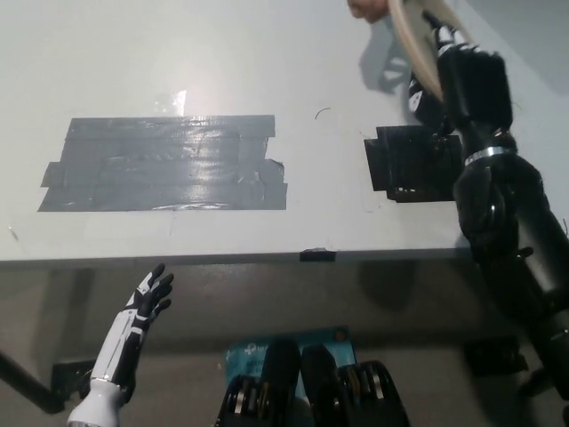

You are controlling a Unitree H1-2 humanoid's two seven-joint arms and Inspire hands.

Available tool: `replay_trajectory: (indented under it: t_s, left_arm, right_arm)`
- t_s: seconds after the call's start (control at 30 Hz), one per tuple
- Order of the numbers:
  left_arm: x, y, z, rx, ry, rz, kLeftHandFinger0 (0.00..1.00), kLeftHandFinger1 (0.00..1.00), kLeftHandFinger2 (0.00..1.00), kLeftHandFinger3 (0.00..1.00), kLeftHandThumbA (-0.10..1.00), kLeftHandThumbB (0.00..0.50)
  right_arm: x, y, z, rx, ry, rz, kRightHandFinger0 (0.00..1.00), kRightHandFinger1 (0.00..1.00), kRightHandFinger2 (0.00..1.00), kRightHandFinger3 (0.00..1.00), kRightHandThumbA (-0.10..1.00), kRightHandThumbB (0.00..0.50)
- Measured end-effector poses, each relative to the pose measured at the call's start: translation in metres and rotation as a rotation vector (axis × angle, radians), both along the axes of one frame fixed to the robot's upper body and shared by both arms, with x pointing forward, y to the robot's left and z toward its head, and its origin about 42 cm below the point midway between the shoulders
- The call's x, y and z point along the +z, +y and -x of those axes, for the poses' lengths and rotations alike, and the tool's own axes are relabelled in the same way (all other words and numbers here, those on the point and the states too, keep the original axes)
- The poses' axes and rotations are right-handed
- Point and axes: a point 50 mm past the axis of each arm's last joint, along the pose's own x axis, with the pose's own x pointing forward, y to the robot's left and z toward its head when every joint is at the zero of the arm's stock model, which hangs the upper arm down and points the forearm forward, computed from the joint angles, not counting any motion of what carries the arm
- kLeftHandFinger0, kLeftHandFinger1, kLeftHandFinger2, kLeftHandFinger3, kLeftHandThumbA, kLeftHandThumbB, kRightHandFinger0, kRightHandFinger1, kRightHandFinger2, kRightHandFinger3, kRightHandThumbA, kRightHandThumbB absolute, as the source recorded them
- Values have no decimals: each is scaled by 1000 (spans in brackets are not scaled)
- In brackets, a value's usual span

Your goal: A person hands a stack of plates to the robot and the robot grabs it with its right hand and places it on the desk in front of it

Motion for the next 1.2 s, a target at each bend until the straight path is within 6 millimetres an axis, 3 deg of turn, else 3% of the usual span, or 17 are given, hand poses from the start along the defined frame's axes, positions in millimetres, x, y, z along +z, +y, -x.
replay_trajectory:
  t_s: [0.1,0.2,0.3,0.43,0.5,0.53,0.63,0.87,0.93,1.03,1.2]
  left_arm:
    - [3,0,-3,-5,-8,-2,1000,1000,1000,1000,1000,167]
    - [5,2,-5,-14,-13,-10,994,1000,1000,1000,1000,163]
    - [6,4,-6,-14,-14,-17,994,1000,1000,1000,1000,163]
    - [6,4,-6,-15,-15,-19,987,1000,1000,1000,1000,153]
    - [7,5,-7,-15,-16,-22,986,1000,1000,1000,1000,155]
    - [7,5,-7,-16,-16,-22,985,1000,1000,1000,1000,161]
    - [7,6,-8,-17,-14,-26,982,1000,1000,1000,1000,163]
    - [7,7,-8,-22,0,-30,967,1000,1000,1000,1000,161]
    - [8,7,-9,-23,2,-31,961,1000,1000,1000,1000,164]
    - [9,6,-10,-26,2,-31,950,999,1000,1000,1000,176]
    - [8,6,-10,-29,5,-31,937,985,1000,1000,1000,181]
  right_arm:
    - [29,-5,12,14,-142,-25,3,495,888,829,-100,194]
    - [59,-11,28,40,-284,-31,13,497,894,826,-100,182]
    - [74,-14,38,58,-358,-17,0,469,862,797,-100,173]
    - [79,-19,46,75,-401,14,0,422,884,837,-100,227]
    - [71,-22,47,88,-391,40,0,433,888,885,-100,231]
    - [67,-23,46,92,-383,50,0,454,914,886,-100,261]
    - [47,-25,44,112,-331,98,0,479,946,846,-100,245]
    - [-17,-28,27,152,-141,242,0,524,1000,824,-100,249]
    - [-38,-29,22,162,-80,285,0,511,988,808,-100,264]
    - [-64,-32,16,166,-10,334,0,494,979,800,-100,233]
    - [-89,-40,11,164,48,379,0,440,911,712,-100,240]
